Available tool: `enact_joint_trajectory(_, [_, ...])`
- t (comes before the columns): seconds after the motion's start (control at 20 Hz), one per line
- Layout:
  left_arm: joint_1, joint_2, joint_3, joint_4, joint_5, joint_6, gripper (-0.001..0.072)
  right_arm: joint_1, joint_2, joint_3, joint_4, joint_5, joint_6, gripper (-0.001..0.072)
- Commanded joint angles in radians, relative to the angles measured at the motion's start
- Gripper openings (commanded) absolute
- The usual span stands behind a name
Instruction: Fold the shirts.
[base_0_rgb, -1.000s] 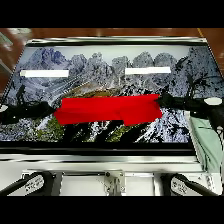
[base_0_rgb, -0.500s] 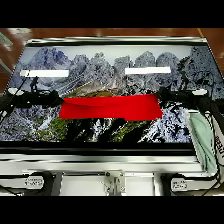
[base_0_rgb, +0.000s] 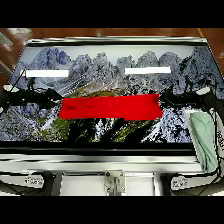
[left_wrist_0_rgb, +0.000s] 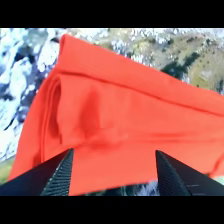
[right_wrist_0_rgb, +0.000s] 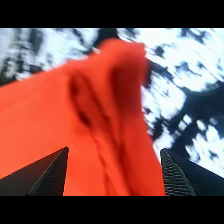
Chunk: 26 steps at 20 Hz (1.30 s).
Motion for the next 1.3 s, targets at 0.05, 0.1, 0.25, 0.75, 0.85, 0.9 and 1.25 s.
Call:
enact_joint_trajectory(0.05, [0.008,0.033,0.025,0.000,-0.126,-0.011,0.0583,-0.003,-0.052,0.011,-0.038,0.095,0.074,0.0686])
enact_joint_trajectory(0.1, [0.000,0.043,0.025,0.000,-0.142,-0.011,0.0583,0.002,-0.068,0.011,0.005,0.096,0.071,0.0686])
enact_joint_trajectory(0.25, [-0.029,0.074,0.024,0.000,-0.155,-0.010,0.0583,0.003,-0.110,0.011,0.143,0.096,0.031,0.0685])
enact_joint_trajectory(0.75, [-0.212,0.090,0.025,-0.097,-0.033,0.020,0.0548,0.003,-0.174,0.018,0.199,0.160,-0.006,0.0058])
enact_joint_trajectory(0.85, [-0.275,0.090,0.024,-0.097,0.032,0.046,0.0270,0.002,-0.140,0.036,0.195,0.206,-0.048,0.0063])
enact_joint_trajectory(0.9, [-0.317,0.089,0.024,-0.097,0.071,0.053,0.0166,0.002,-0.111,0.044,0.188,0.218,-0.049,0.0063])
enact_joint_trajectory(1.25, [-0.670,0.010,0.024,-0.114,0.348,0.079,0.0094,0.002,0.218,0.053,0.192,0.401,0.018,0.0063])
